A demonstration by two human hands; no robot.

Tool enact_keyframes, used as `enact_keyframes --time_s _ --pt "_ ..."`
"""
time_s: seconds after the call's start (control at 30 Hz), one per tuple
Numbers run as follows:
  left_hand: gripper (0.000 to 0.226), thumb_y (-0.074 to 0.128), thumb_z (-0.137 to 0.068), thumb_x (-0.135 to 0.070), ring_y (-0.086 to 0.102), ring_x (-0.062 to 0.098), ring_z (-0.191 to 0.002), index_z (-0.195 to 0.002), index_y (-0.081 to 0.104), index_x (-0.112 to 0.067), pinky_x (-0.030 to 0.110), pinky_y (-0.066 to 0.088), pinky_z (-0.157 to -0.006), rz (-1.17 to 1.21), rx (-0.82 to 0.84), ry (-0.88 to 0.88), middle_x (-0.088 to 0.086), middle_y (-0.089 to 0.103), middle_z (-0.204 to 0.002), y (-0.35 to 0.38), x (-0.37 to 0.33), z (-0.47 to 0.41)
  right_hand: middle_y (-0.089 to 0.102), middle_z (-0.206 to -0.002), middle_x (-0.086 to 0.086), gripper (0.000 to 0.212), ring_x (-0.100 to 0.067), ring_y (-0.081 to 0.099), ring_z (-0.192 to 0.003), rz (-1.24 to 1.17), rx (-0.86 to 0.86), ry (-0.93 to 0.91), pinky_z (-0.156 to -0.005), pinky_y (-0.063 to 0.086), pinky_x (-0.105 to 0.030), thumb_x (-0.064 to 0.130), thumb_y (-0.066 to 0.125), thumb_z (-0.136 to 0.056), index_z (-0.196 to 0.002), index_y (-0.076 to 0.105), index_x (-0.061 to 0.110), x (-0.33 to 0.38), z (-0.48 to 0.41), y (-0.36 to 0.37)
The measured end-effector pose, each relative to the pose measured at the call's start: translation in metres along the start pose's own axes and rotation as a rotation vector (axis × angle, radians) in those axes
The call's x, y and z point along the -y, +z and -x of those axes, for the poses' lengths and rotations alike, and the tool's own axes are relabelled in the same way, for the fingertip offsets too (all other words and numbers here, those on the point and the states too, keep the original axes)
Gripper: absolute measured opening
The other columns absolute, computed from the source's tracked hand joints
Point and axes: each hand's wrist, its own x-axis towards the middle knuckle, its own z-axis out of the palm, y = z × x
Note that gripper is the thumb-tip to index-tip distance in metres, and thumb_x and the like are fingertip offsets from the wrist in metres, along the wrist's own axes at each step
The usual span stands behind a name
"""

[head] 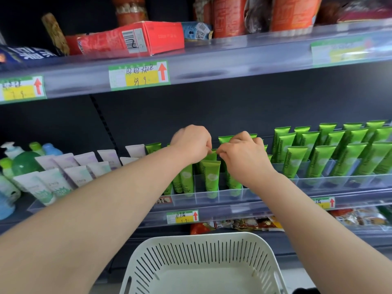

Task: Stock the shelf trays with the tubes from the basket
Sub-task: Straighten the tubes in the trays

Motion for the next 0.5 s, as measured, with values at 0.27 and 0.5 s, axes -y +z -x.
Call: enact_keyframes --time_s 0.27,0.5 --pt "0.017 0.066 -0.086 -0.04 0.062 0.016 -0.081 -0.082 0.075 -0.026 0.028 0.045 -0.066 0.159 -0.054 -0.078 -0.013 0.067 -0.08 -0.007 0.011 -0.006 0.064 -0.114 0.005 0.035 -0.021 0.038 -0.118 -0.057 -0.012 0.017 -0.083 0.03 -0.039 0.014 0.05 -0.091 -0.119 0.061 0.031 -0.005 -0.002 0.002" --pt "0.01 0.069 -0.087 -0.023 0.061 0.019 -0.1 -0.092 0.072 -0.03 0.029 0.048 -0.078 -0.014 0.054 -0.119 -0.009 0.069 -0.104 -0.003 0.014 -0.014 0.062 -0.117 0.005 0.03 -0.021 0.04 -0.118 -0.098 0.02 -0.006 -0.083 0.033 -0.037 0.019 0.048 -0.094 -0.119 0.061 0.03 -0.007 -0.001 0.006"
